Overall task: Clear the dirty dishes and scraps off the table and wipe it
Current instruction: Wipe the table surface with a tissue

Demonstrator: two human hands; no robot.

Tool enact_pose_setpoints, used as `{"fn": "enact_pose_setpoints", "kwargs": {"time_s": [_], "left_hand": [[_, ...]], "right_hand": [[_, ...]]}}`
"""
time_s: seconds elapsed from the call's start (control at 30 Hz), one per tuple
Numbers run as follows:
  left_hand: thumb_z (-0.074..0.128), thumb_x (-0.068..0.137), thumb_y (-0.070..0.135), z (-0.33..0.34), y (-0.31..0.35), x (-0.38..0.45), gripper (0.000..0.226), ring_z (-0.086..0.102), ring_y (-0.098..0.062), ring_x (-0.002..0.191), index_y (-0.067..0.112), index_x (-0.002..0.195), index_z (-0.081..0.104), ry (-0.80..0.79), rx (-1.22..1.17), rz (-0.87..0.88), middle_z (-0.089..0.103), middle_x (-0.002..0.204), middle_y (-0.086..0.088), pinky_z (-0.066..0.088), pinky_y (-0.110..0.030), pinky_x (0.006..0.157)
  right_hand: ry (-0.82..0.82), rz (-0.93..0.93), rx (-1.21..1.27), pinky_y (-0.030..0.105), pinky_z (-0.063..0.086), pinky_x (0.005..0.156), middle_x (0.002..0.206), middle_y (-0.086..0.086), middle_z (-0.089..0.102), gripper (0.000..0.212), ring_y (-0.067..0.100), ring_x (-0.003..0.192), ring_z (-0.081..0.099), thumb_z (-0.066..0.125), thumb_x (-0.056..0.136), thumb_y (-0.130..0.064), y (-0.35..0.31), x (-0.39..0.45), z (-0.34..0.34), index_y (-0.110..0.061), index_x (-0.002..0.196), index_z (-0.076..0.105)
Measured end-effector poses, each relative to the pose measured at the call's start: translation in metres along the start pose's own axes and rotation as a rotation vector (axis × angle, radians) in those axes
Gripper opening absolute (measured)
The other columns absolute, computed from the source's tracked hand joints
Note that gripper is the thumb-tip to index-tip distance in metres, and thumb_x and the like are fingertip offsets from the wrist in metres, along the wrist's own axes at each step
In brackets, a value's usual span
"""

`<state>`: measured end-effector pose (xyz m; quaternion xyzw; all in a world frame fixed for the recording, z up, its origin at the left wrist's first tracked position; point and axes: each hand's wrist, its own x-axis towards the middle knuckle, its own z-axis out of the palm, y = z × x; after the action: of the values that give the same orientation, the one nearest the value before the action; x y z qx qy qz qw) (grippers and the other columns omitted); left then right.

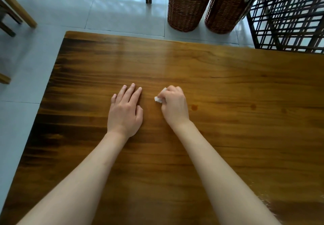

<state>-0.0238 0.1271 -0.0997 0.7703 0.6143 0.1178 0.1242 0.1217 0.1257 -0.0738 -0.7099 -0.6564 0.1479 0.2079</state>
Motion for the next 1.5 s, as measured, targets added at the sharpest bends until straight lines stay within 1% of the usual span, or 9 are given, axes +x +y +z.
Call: {"fn": "enact_pose_setpoints", "kwargs": {"time_s": [0.23, 0.43, 0.6, 0.83, 1.0, 1.1, 1.2, 1.4, 1.5], "left_hand": [[0.044, 0.093, 0.022, -0.001, 0.000, 0.000, 0.051, 0.022, -0.023, 0.142, 0.022, 0.143, 0.037, -0.018, -0.004, -0.009, 0.033, 0.151, -0.003, 0.011, -0.039, 0.113], [0.036, 0.090, 0.026, -0.003, 0.000, 0.002, 0.053, 0.024, -0.025, 0.142, 0.020, 0.142, 0.039, -0.013, -0.016, -0.005, 0.034, 0.151, -0.004, 0.013, -0.042, 0.114], [0.035, 0.089, 0.026, -0.005, 0.000, 0.001, 0.054, 0.025, -0.026, 0.141, 0.019, 0.142, 0.040, -0.018, -0.010, -0.002, 0.035, 0.150, -0.005, 0.016, -0.043, 0.113], [0.035, 0.089, 0.027, -0.004, 0.000, 0.003, 0.053, 0.025, -0.026, 0.141, 0.020, 0.142, 0.040, -0.014, -0.008, -0.003, 0.036, 0.150, -0.005, 0.014, -0.042, 0.113], [0.043, 0.093, 0.021, -0.004, 0.002, 0.001, 0.050, 0.024, -0.026, 0.141, 0.019, 0.142, 0.039, -0.028, 0.002, -0.009, 0.034, 0.150, -0.006, 0.016, -0.044, 0.114], [0.040, 0.092, 0.024, -0.005, 0.002, 0.002, 0.051, 0.024, -0.026, 0.142, 0.019, 0.142, 0.039, -0.028, -0.005, -0.004, 0.034, 0.151, -0.006, 0.015, -0.044, 0.114], [0.033, 0.089, 0.028, -0.007, 0.004, 0.002, 0.055, 0.024, -0.027, 0.141, 0.018, 0.142, 0.040, -0.025, -0.019, -0.002, 0.035, 0.150, -0.006, 0.016, -0.045, 0.114], [0.033, 0.088, 0.027, -0.006, 0.001, 0.000, 0.055, 0.024, -0.026, 0.142, 0.018, 0.142, 0.040, -0.022, -0.017, 0.007, 0.034, 0.150, -0.006, 0.012, -0.041, 0.113], [0.033, 0.088, 0.028, -0.005, 0.002, 0.001, 0.055, 0.024, -0.026, 0.142, 0.019, 0.142, 0.040, -0.019, -0.019, 0.008, 0.034, 0.150, -0.006, 0.011, -0.040, 0.113]], "right_hand": [[-0.080, -0.151, -0.020, 0.030, 0.051, 0.065, 0.083, 0.008, 0.064, 0.015, 0.021, 0.082, 0.054, 0.060, 0.083, 0.006, 0.006, -0.025, -0.006, -0.003, 0.083, 0.072], [-0.006, -0.004, -0.033, 0.022, 0.041, 0.071, 0.095, 0.006, 0.064, 0.021, 0.019, 0.094, 0.051, 0.052, 0.089, 0.002, -0.003, 0.015, 0.002, -0.006, 0.092, 0.072], [-0.125, -0.190, 0.013, 0.030, 0.050, 0.059, 0.081, 0.009, 0.064, 0.013, 0.023, 0.080, 0.054, 0.062, 0.082, 0.007, 0.000, -0.037, -0.006, -0.001, 0.082, 0.071], [-0.034, 0.025, -0.081, 0.028, 0.044, 0.075, 0.097, 0.010, 0.063, 0.026, 0.025, 0.096, 0.050, 0.047, 0.086, 0.007, 0.023, 0.004, -0.021, -0.001, 0.093, 0.070], [-0.111, -0.132, 0.026, 0.028, 0.049, 0.059, 0.077, 0.009, 0.064, 0.013, 0.024, 0.075, 0.055, 0.064, 0.076, 0.010, 0.012, -0.070, -0.024, -0.002, 0.075, 0.069], [-0.012, -0.010, -0.032, 0.033, 0.047, 0.061, 0.078, 0.012, 0.063, 0.012, 0.031, 0.078, 0.055, 0.060, 0.077, 0.008, 0.044, -0.044, -0.039, 0.000, 0.073, 0.068], [0.047, 0.138, -0.138, 0.027, 0.040, 0.073, 0.095, 0.011, 0.065, 0.024, 0.026, 0.094, 0.052, 0.048, 0.089, 0.002, 0.056, 0.001, -0.036, -0.002, 0.092, 0.072], [0.017, 0.058, -0.060, 0.021, 0.039, 0.066, 0.078, 0.008, 0.065, 0.015, 0.025, 0.077, 0.056, 0.064, 0.075, 0.010, 0.053, -0.079, -0.043, -0.003, 0.076, 0.071], [0.077, 0.169, -0.067, 0.023, 0.037, 0.069, 0.085, 0.010, 0.066, 0.017, 0.026, 0.083, 0.056, 0.059, 0.082, 0.006, 0.064, -0.043, -0.044, -0.003, 0.085, 0.072]]}}
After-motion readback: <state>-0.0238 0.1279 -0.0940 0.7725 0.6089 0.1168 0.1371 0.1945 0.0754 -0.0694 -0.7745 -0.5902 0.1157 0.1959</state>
